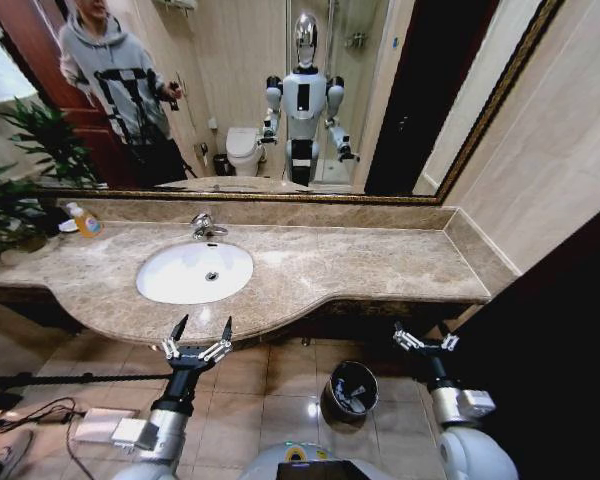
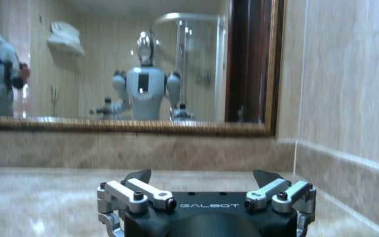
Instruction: Pick up the trash from the sink and place it in the trash bin.
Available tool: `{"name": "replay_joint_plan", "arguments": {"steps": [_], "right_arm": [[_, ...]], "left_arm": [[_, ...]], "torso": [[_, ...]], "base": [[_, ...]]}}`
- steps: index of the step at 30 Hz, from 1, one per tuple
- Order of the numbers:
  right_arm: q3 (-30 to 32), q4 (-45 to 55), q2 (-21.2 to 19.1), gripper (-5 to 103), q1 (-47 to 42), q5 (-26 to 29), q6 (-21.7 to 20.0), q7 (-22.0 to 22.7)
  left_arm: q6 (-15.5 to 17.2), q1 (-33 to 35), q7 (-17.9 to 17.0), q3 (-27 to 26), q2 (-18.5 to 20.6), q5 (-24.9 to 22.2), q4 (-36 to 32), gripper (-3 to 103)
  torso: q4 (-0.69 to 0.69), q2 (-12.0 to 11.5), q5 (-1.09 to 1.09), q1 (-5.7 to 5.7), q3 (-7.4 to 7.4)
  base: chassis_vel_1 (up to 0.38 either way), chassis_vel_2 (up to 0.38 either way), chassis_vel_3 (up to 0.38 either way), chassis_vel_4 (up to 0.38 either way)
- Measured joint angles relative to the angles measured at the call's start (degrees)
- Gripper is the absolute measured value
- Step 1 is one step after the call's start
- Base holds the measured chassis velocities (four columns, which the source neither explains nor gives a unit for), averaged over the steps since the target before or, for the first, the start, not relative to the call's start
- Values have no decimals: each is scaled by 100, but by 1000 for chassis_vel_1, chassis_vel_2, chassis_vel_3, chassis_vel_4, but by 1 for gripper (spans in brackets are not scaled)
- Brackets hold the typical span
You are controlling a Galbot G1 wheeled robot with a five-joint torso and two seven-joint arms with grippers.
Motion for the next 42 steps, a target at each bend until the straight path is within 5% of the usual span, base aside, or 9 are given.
{"name": "replay_joint_plan", "arguments": {"steps": [9,42], "right_arm": [[29,816,70,100,-273,55,-38,-63],[-8,774,43,100,-351,-167,128,-325]], "left_arm": [[0,0,0,0,0,0,0,100],[0,0,0,0,0,0,0,100]], "torso": [[0,0,0,0,0],[0,0,0,0,0]], "base": [[0,0,0,0],[0,0,0,0]]}}
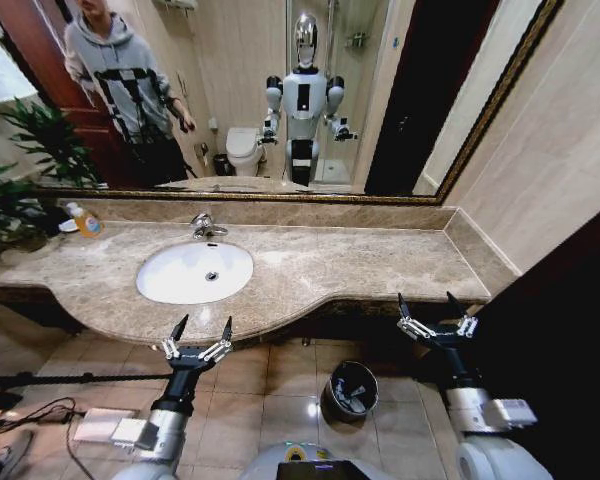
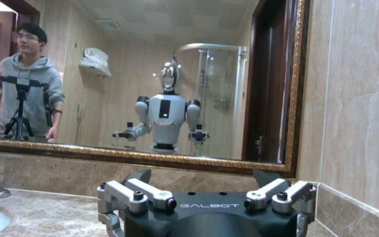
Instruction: Pick up the trash from the sink and place it in the trash bin.
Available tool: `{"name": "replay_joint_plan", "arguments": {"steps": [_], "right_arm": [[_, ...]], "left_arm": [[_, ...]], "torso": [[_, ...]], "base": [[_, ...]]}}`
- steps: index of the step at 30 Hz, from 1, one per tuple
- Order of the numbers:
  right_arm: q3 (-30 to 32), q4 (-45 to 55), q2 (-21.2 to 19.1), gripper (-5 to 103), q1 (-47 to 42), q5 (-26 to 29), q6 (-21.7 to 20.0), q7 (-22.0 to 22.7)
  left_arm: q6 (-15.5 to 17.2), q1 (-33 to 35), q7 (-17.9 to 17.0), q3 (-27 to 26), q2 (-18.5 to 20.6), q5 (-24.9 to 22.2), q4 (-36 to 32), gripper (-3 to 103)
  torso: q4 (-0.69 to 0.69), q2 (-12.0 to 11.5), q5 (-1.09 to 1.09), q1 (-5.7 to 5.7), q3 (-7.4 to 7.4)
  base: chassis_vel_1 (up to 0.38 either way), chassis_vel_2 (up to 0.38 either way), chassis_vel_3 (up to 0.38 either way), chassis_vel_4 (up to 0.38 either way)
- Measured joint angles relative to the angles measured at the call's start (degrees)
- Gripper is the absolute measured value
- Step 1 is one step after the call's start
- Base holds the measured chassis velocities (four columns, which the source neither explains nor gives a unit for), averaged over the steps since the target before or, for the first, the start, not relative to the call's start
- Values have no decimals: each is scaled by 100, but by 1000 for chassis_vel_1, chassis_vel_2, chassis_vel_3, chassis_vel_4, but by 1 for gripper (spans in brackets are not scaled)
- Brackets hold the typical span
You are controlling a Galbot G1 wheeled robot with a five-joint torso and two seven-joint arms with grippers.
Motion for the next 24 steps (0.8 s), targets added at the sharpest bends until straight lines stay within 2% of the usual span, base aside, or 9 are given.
{"name": "replay_joint_plan", "arguments": {"steps": [24], "right_arm": [[0,-9,-1,100,4,0,1,1]], "left_arm": [[0,0,0,0,0,0,0,100]], "torso": [[0,0,0,0,0]], "base": [[0,0,0,0]]}}
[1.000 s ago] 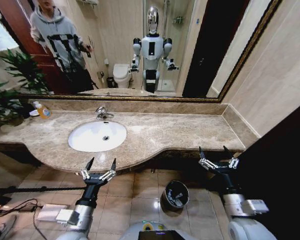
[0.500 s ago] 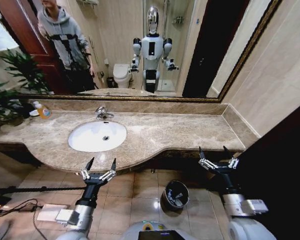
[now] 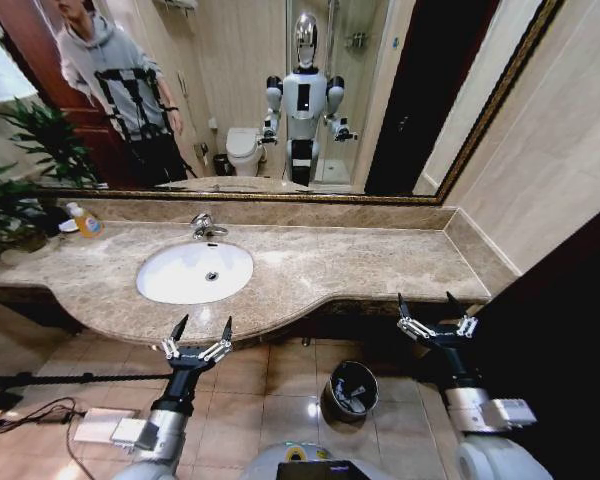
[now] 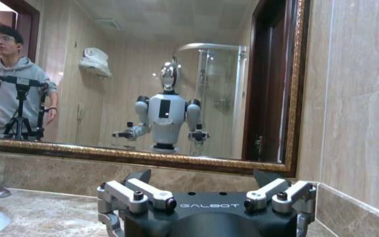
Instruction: Pick up the trash from the sink and place it in the trash bin.
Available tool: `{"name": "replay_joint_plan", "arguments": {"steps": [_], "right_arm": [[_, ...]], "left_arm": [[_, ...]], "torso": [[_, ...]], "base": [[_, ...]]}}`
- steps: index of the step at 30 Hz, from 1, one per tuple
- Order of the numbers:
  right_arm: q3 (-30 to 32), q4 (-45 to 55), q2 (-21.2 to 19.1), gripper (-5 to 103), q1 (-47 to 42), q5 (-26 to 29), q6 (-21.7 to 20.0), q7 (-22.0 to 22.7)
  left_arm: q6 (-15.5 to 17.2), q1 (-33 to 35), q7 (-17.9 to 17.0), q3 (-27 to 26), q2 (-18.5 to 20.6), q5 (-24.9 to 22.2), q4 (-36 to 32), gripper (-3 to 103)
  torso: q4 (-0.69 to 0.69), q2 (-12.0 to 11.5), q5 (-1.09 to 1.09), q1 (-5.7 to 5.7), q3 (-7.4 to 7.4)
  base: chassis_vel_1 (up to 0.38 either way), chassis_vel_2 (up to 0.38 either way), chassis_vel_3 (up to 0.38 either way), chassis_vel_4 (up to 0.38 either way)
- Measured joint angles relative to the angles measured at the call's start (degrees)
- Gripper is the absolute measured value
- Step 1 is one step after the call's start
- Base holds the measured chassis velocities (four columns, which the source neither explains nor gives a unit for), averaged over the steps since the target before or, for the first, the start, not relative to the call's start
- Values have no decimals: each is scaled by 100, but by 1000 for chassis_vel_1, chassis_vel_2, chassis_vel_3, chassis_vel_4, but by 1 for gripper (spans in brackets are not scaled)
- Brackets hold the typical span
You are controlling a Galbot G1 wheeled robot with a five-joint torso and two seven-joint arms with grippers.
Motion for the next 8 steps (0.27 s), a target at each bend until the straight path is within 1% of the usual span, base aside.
{"name": "replay_joint_plan", "arguments": {"steps": [8], "right_arm": [[0,0,0,100,0,1,0,1]], "left_arm": [[0,0,0,0,0,0,0,100]], "torso": [[0,0,0,0,0]], "base": [[0,0,0,0]]}}
